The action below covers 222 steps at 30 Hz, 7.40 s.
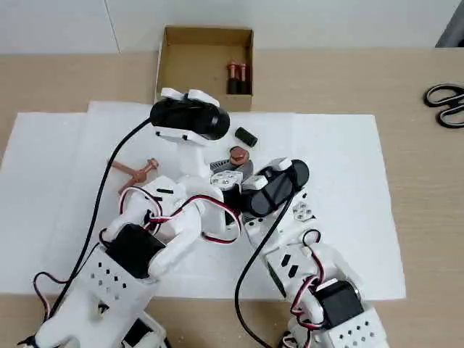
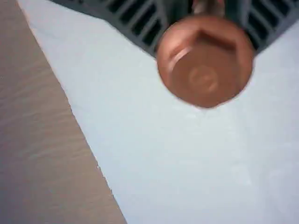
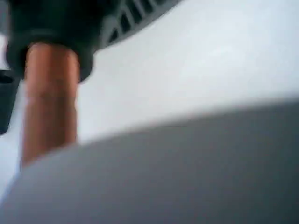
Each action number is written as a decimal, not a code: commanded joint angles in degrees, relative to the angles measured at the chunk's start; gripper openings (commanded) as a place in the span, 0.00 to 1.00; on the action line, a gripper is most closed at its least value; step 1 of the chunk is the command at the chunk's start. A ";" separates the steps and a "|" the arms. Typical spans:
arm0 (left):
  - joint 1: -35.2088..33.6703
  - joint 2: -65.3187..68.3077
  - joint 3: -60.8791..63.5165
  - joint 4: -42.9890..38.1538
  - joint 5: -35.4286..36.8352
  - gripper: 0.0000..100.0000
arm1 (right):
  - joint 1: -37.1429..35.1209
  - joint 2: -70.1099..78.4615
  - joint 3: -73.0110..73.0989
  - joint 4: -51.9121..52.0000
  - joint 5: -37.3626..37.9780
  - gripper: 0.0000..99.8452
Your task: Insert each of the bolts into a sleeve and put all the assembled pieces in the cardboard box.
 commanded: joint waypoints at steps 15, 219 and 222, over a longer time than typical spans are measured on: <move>-1.23 7.03 -1.54 0.79 -0.62 0.01 | 0.04 -0.84 -0.62 -1.10 0.00 0.00; -37.63 -13.19 1.80 34.55 -14.42 0.21 | 4.09 122.95 -99.60 25.36 4.57 0.01; -37.63 -13.19 1.80 34.55 -14.42 0.21 | 4.35 122.95 -101.19 28.44 4.57 0.00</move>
